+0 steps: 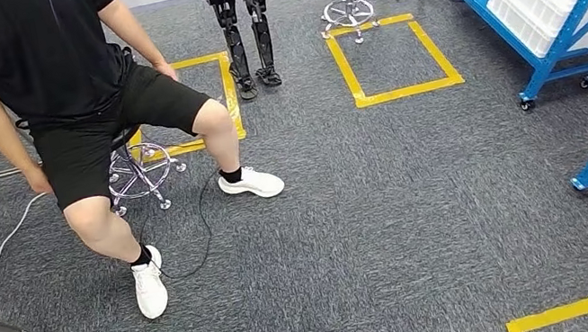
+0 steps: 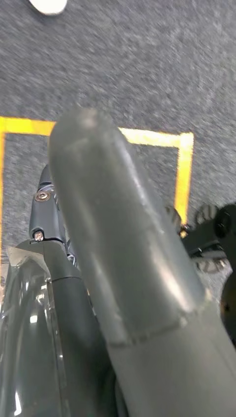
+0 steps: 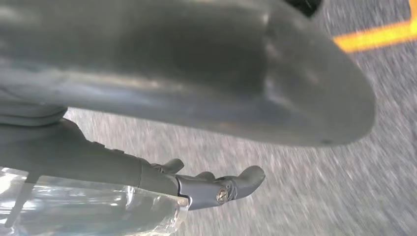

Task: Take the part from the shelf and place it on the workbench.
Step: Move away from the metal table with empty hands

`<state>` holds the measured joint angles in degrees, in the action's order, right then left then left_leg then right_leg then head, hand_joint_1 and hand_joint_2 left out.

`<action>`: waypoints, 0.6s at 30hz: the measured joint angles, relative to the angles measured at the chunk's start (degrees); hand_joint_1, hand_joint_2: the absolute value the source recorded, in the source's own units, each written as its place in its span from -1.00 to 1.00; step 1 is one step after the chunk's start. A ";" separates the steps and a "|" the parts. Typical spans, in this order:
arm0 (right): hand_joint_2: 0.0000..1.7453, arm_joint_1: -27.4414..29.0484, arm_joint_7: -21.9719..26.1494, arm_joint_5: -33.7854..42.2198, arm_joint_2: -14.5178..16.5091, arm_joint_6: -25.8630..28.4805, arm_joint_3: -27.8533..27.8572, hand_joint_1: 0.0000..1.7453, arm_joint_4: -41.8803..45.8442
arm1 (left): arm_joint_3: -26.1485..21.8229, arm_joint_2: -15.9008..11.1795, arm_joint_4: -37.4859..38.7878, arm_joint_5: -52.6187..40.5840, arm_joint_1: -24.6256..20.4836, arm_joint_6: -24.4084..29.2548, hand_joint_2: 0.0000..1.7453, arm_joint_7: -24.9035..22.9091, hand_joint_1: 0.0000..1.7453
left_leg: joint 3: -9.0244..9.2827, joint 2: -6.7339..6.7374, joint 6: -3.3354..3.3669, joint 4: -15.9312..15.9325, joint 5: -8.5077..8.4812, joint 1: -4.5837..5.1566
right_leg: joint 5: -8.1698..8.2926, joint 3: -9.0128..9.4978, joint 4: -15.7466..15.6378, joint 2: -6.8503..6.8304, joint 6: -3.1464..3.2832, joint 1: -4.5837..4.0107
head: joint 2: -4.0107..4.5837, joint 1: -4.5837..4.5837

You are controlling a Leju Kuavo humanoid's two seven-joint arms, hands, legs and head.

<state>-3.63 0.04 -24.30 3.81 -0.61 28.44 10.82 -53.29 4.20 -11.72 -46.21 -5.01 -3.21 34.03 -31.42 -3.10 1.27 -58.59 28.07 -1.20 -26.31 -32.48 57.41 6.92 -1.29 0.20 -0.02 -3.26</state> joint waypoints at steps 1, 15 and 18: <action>-1.00 0.19 -0.31 -0.21 0.07 -0.39 0.26 -1.00 -0.02 | 0.02 0.03 0.00 -0.33 -0.05 -1.37 -1.00 -1.45 -1.00 | 0.15 0.60 0.46 0.34 -0.21 0.03 | -0.20 -0.40 0.43 -0.68 -0.26 0.01 | 0.00 -0.01; -1.00 -0.49 -2.32 -3.39 0.63 -0.73 0.65 -1.00 -0.03 | 0.90 -0.22 -0.02 -2.31 -0.64 -7.01 -1.00 -9.74 -1.00 | 1.84 9.70 -0.84 1.03 0.63 0.49 | -0.23 0.03 0.17 -9.89 -1.17 0.67 | 0.00 0.04; -1.00 -0.42 -2.40 -3.45 0.55 -0.67 0.67 -1.00 -0.02 | 1.01 -0.10 -0.01 -2.32 -0.93 -7.14 -1.00 -9.78 -1.00 | 0.95 6.87 -1.67 -2.17 3.25 -0.21 | 0.18 0.44 -0.16 -8.01 0.27 1.16 | 0.00 0.19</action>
<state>-4.05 -2.36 -27.75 4.36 -1.28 29.11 10.80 -52.29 4.10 -11.73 -48.53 -5.95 -10.34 24.26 -30.47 3.78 -0.40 -60.76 31.33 -1.41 -26.12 -32.04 57.25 -1.08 -1.02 1.35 -0.02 -3.08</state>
